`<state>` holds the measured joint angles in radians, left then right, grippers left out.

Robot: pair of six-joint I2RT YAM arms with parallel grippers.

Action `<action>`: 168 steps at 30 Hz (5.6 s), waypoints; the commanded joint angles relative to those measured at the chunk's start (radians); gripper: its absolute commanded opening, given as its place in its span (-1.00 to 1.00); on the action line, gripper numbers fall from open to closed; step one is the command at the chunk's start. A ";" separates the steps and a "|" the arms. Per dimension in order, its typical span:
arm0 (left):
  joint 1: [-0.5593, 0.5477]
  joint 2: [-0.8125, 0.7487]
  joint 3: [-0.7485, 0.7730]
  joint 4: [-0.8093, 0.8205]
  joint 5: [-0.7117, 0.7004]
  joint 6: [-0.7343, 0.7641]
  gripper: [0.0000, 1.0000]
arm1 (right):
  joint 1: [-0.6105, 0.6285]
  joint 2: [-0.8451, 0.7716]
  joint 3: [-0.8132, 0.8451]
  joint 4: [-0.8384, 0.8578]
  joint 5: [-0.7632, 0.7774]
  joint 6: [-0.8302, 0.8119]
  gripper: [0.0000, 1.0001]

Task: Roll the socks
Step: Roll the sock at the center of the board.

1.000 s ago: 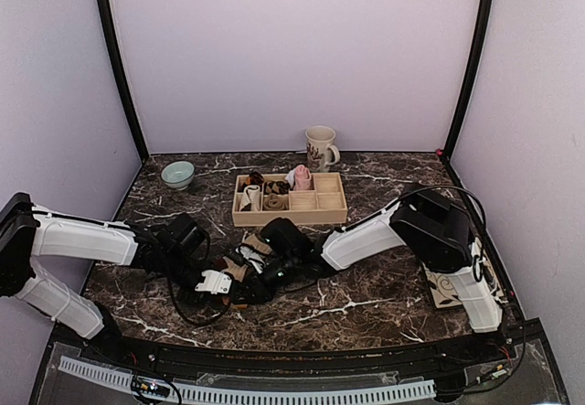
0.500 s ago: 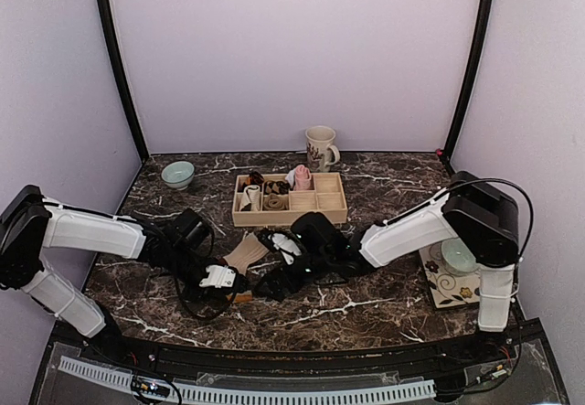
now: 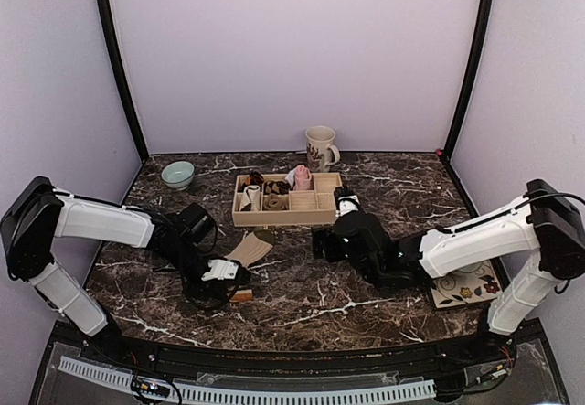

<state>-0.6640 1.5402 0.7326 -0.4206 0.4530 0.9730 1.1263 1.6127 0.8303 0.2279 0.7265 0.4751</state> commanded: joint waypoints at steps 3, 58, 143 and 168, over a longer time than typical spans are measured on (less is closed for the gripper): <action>0.010 0.056 0.004 -0.152 0.009 0.016 -1.00 | 0.078 -0.013 -0.248 0.652 -0.146 -0.229 0.99; 0.101 0.220 0.104 -0.396 0.193 0.083 -0.99 | 0.216 0.566 0.379 0.215 -0.792 -0.903 -0.12; -0.058 -0.539 -0.450 0.225 -0.168 0.196 -0.28 | 0.031 0.853 0.767 -0.286 -1.355 -0.121 -1.00; -0.057 -0.501 -0.420 0.100 -0.124 0.207 -1.00 | -0.103 0.560 0.477 0.009 -1.145 -0.025 0.99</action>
<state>-0.7174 1.0264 0.3099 -0.2016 0.2977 1.1591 1.0267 2.1651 1.2812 0.2749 -0.5137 0.4141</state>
